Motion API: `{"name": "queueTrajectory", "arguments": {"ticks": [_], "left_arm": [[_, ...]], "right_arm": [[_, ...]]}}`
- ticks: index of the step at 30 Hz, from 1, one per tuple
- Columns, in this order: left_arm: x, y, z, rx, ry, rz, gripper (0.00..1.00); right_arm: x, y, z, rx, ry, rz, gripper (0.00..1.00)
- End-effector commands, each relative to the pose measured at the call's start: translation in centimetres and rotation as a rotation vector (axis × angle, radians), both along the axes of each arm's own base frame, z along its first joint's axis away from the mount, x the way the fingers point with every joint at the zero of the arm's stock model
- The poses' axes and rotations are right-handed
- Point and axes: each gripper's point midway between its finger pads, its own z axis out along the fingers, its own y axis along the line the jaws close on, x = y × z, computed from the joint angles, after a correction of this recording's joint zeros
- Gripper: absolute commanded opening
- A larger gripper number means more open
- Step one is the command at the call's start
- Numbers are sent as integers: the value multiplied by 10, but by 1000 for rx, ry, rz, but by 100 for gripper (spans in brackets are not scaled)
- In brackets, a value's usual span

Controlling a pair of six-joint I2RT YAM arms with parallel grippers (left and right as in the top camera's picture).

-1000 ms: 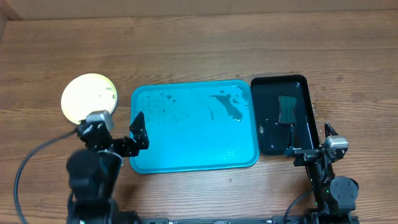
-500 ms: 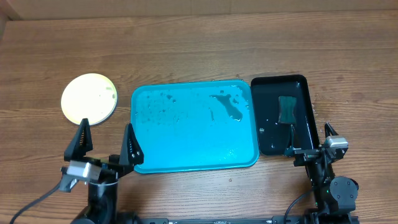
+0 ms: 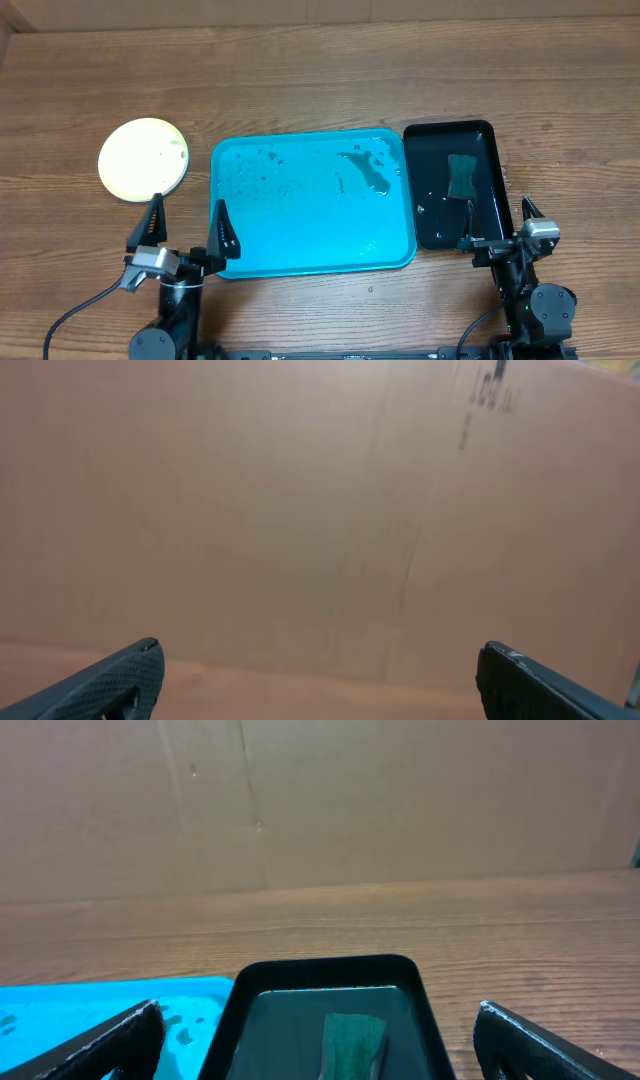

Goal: Clean dirty plates on tray and stack at the side

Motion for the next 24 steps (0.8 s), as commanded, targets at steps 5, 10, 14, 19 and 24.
{"name": "queueTrajectory", "arguments": {"ticks": [5,10,14,19,24], "left_arm": [[11,-1,-39,-15,92,-7,100],[16,0,-64,-11,195,-1,100],[19,1,-97,42,323,14,100],[19,4,-120,159,406,48,100],[19,4,-120,183,404,53,100]], "right_arm": [[0,1,-1,-3,-8,4,100],[0,0,-1,-3,-7,3,100],[0,0,-1,-3,-7,3,100],[0,0,-1,-3,-8,3,100],[0,1,-1,-3,-8,4,100]]}}
